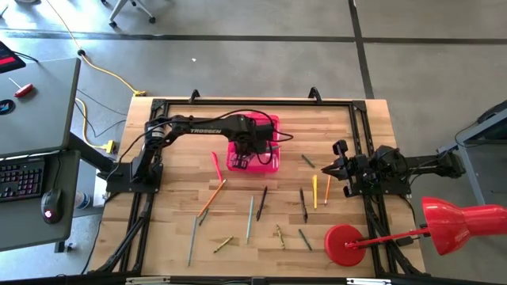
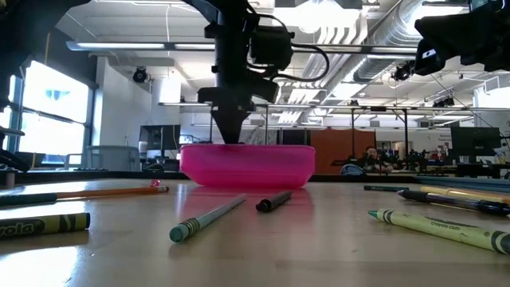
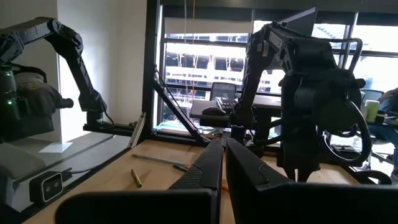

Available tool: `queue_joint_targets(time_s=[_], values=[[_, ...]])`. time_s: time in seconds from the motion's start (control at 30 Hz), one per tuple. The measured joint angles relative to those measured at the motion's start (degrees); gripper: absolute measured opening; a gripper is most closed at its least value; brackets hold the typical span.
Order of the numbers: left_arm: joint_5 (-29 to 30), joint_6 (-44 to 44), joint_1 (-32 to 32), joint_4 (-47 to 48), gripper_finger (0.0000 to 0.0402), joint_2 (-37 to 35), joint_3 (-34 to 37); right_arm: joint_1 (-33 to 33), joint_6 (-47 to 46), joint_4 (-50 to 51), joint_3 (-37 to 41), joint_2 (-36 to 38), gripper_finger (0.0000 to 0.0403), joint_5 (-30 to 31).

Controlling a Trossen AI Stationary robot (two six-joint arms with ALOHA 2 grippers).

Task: Pick & place school supplies into a supply box
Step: Put the purple scissors into the pink supply box

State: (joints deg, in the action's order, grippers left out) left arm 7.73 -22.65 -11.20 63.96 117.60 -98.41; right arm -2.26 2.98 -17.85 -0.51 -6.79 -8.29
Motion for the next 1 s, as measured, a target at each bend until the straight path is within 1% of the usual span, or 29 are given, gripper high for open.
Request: queue_joint_targets(time_s=[0.17,0.37,0.53,0.63,0.87,1.0], values=[[-0.15,0.41,0.00,0.90,0.0028,0.00,0.57,0.00,-0.02,0.00,0.02,0.00,0.0000,0.00],[-1.38,0.68,-0.02,-0.51,0.0028,0.00,5.03,0.00,0.00,0.00,0.02,0.00,0.0000,0.00],[-1.24,4.83,-0.02,-5.98,0.0031,0.00,8.01,0.00,0.00,0.00,0.01,0.00,0.0000,0.00],[-0.85,4.96,-0.04,-7.75,0.0046,0.00,8.11,0.00,-0.02,0.02,0.00,0.00,0.0000,0.00],[-0.41,4.96,-0.04,-11.16,0.0105,0.00,8.11,0.00,-0.01,0.00,0.02,0.00,0.0000,0.00],[-1.77,4.96,-0.04,-11.36,0.0122,0.00,8.11,0.00,0.00,0.00,0.02,0.00,0.0000,0.00]])
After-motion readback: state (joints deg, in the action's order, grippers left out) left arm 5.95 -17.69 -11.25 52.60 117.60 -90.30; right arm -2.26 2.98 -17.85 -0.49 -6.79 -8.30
